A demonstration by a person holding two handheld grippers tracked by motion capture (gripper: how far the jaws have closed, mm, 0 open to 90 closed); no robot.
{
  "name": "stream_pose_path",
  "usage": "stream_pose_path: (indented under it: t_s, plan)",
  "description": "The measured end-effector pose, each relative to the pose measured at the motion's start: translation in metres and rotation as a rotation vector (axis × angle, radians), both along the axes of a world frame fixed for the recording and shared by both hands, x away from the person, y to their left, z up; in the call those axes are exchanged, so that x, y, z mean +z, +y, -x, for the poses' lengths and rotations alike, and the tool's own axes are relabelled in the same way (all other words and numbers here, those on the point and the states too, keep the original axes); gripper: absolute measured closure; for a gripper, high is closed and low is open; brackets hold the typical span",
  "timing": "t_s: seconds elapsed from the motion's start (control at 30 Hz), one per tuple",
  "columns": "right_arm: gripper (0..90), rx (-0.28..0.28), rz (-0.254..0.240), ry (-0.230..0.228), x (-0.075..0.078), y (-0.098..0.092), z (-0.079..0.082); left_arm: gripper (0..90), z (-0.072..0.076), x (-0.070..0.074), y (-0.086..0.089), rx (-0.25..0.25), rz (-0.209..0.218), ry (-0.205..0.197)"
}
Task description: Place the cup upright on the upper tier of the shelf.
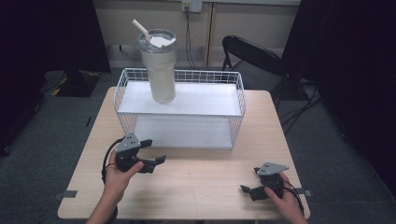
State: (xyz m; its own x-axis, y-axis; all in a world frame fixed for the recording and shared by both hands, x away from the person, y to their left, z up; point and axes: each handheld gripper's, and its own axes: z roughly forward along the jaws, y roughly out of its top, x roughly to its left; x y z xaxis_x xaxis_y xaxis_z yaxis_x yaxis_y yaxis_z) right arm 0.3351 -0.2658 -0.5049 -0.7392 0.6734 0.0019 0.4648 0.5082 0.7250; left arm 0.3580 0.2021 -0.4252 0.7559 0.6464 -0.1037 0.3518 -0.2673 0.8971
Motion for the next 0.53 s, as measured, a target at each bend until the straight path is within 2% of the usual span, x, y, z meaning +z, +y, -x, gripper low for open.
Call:
stream_pose_path:
  t_s: [0.03, 0.1, 0.3, 0.37, 0.43, 0.53]
  plan:
    - [7.7, 0.000, 0.000, 0.000, 0.000, 0.000, 0.000, 15.7, 0.000, 0.000, 0.000, 0.000, 0.000, 0.000]
    - [7.7, 0.000, 0.000, 0.000, 0.000, 0.000, 0.000, 15.7, 0.004, -0.016, -0.001, -0.005, 0.003, 0.021]
    - [7.7, 0.000, 0.000, 0.000, 0.000, 0.000, 0.000, 15.7, 0.008, -0.042, -0.003, -0.006, -0.011, 0.049]
    - [7.7, 0.000, 0.000, -0.001, 0.000, 0.000, 0.000, 15.7, 0.009, -0.044, -0.002, -0.007, -0.016, 0.055]
    - [7.7, 0.000, 0.000, 0.000, 0.000, 0.000, 0.000, 15.7, 0.010, -0.051, -0.002, -0.004, -0.042, 0.076]
    - [7.7, 0.000, 0.001, -0.001, 0.000, 0.000, 0.000, 15.7, 0.010, -0.053, -0.003, 0.003, -0.063, 0.080]
